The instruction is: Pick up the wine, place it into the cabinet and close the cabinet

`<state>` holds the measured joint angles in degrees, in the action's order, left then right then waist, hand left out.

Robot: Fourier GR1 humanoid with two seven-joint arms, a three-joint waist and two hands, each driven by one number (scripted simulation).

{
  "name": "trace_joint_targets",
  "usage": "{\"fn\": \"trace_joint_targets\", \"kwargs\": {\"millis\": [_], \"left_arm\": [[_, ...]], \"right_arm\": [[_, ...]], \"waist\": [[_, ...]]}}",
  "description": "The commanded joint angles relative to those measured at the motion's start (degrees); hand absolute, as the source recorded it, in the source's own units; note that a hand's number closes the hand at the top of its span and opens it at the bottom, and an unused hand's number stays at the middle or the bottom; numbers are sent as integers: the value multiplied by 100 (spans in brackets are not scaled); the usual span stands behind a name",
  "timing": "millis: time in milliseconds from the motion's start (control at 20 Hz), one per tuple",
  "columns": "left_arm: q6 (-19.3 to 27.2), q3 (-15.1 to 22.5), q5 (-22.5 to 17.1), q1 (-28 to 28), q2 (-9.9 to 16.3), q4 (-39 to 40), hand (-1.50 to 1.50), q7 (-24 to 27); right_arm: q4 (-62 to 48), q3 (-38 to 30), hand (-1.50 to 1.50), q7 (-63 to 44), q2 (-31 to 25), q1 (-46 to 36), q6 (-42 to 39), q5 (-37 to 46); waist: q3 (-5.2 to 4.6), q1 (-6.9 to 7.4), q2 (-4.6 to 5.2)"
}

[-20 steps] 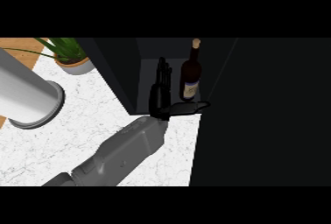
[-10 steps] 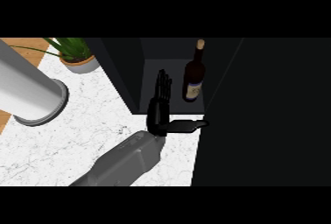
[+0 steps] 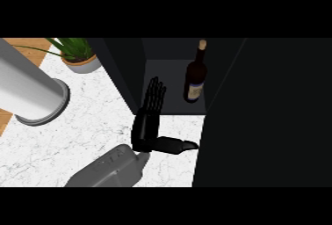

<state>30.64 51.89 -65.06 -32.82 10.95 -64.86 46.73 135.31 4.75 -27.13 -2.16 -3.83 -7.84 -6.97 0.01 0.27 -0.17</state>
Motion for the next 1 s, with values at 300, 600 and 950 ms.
{"fn": "trace_joint_targets", "kwargs": {"millis": [300,600,950], "left_arm": [[155,95,699,1174,1510,-2637,-150,-676],[-693,-90,747,1746,2285,-3246,150,-656],[-1316,-634,625,2705,3273,-3887,150,-547]], "right_arm": [[-56,22,150,133,-321,304,-621,-452],[278,277,150,403,-736,894,-1536,-755],[967,1066,150,-788,-524,544,-1124,-1258]], "waist": [[5,41,-11],[5,2,-4],[-5,33,-12]]}}
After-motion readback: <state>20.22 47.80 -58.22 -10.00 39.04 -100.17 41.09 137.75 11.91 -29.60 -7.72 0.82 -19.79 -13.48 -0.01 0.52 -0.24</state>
